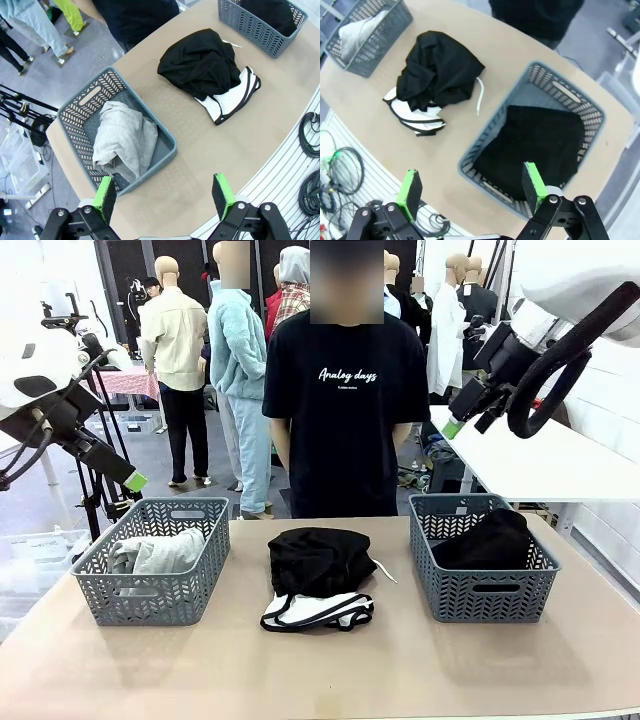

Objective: Sort the tops and bottoms.
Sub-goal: Lift clothes from the center of the table with your left hand.

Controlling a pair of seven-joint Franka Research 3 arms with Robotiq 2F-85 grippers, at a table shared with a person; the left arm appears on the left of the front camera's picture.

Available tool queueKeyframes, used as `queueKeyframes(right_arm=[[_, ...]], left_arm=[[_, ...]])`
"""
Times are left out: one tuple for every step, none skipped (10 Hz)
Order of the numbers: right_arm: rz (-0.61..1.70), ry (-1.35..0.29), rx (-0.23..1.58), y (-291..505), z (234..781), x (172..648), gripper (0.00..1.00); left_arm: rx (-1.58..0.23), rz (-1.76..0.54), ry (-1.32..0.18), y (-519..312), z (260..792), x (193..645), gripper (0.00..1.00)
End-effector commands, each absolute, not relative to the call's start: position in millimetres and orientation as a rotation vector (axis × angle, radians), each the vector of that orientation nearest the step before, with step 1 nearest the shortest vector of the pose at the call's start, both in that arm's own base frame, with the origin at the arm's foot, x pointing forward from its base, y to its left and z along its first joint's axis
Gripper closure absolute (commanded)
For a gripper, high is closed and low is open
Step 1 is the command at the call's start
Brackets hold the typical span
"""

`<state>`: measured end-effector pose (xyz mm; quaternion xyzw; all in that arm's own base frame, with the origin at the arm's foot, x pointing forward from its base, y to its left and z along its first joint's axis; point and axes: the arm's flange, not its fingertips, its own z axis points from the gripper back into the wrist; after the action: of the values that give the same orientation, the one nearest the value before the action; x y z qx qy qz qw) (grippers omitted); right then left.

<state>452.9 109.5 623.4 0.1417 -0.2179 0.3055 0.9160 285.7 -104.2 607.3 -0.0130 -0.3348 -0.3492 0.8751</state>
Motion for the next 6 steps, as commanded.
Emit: queueKeyframes(right_arm=[[0.668, -0.377, 0.363, 112.4, 616.2, 478.0, 0.00], [0.629, -0.449, 0.292, 109.5, 623.4, 452.9, 0.00], [0.629, -0.449, 0.292, 109.5, 623.4, 452.9, 0.00], [0.629, -0.449, 0.292, 109.5, 623.4, 452.9, 0.00], [0.629, -0.449, 0.292, 109.5, 623.4, 452.9, 0.00], [0.629, -0.449, 0.292, 109.5, 623.4, 452.9, 0.00]], left_arm=[[-0.027, -0.729, -0.699, -104.2, 607.3, 285.8, 0.00], [-0.032, -0.737, -0.719, -113.4, 611.9, 295.0, 0.00], [-0.019, -0.777, -0.752, -135.9, 617.8, 317.1, 0.00], [-0.001, -0.802, -0.757, -150.1, 620.6, 334.4, 0.00], [-0.002, -0.853, -0.722, -177.1, 620.7, 356.3, 0.00], [0.019, -0.875, -0.694, -194.2, 614.4, 378.9, 0.00]])
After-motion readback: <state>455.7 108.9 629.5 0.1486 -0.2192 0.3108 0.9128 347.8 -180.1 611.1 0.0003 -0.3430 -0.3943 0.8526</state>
